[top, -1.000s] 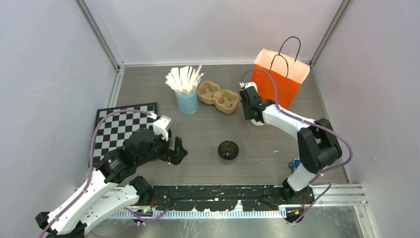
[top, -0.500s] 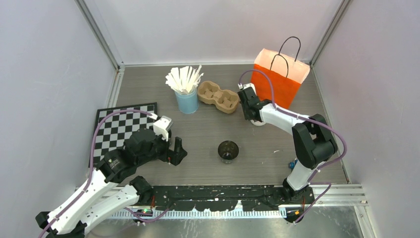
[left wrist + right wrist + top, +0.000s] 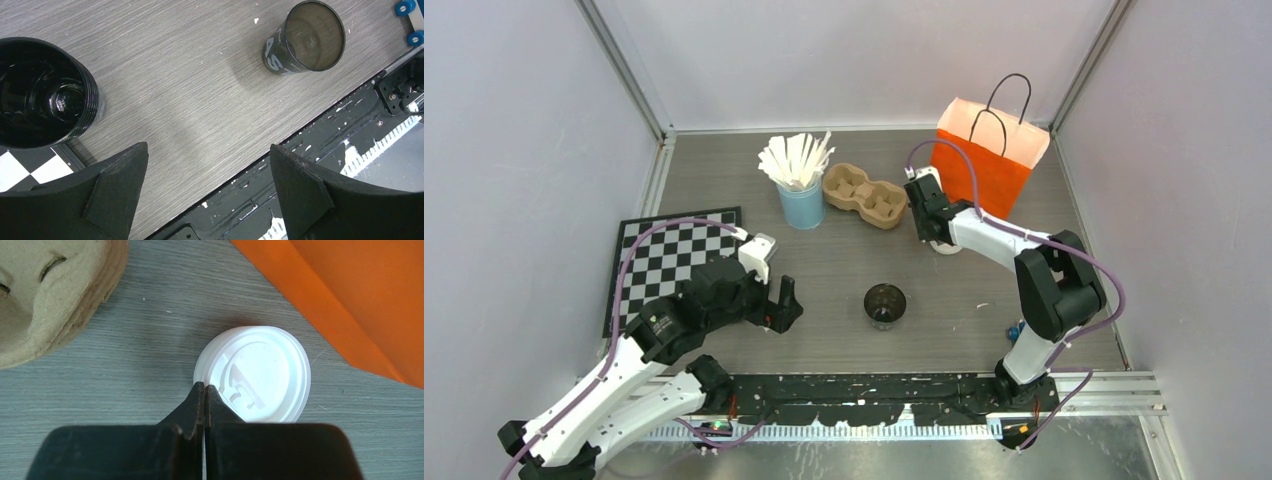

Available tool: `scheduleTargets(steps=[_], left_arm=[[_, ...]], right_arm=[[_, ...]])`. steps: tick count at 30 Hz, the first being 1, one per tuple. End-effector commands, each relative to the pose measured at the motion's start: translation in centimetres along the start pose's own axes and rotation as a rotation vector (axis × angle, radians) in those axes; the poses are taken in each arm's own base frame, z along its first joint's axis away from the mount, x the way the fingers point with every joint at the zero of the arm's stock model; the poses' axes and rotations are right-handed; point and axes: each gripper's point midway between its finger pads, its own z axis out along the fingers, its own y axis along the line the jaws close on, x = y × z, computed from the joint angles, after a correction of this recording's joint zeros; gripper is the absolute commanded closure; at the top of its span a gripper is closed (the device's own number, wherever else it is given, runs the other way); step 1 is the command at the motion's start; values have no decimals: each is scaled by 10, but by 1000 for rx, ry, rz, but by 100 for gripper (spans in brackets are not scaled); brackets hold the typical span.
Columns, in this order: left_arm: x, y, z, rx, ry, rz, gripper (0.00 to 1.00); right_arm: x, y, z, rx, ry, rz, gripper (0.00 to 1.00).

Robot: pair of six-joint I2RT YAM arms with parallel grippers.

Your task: Pack the takeout coffee

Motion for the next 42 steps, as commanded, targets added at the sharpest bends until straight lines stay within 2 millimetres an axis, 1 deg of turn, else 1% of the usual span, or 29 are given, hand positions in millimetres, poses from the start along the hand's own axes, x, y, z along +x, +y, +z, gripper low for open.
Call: scheduleTargets(steps=[1,7,9,10,11,12,15,19,24,29,31,34,37,39,40,42], left_arm=[[-12,-1,-6,-1,-34,11,6],[-14,0,-10,-8,-52,8,5],[-14,0,-11,-8,-54,8,4],[-14,1,-11,-8,-56,7,4],[-14,0,-11,-8,-56,7,4],[-14,0,-11,-8,-56,7,4],[-14,0,-11,-6,-55,7,4],[-15,0,-12,-3,-58,6,4],[-16,3,-14,-23,-67,1,0],[-22,14,-25,-82,-111,-8,0],[-25,15,-28,-79,-141,-10,0],[-26,14,-29,-63,-178,-8,1],[-28,9,-30,-22,-208,21,6],[-34,1,-33,30,-250,62,9],[-39,-5,-36,68,-281,87,10],[-46,-28,-44,205,-352,153,13]], right_arm=[[-31,-11,-19,22,-85,46,100],[-33,-12,-23,16,-96,56,99],[-32,-14,-21,33,-91,51,94],[-30,-14,-19,40,-83,46,93],[-28,-14,-18,40,-78,43,94],[-27,-12,-18,31,-73,37,99],[-25,-5,-18,-14,-80,31,100],[-30,-8,-25,-13,-100,50,100],[-34,-18,-43,17,-65,61,100],[-37,-19,-67,-25,-53,103,100],[-39,-16,-78,-61,-61,114,100],[-43,-11,-100,-125,-77,128,100],[-44,3,-126,-250,-92,155,100],[-42,23,-148,-395,-104,167,100],[-42,31,-158,-458,-111,174,100],[-41,47,-183,-582,-130,188,100]])
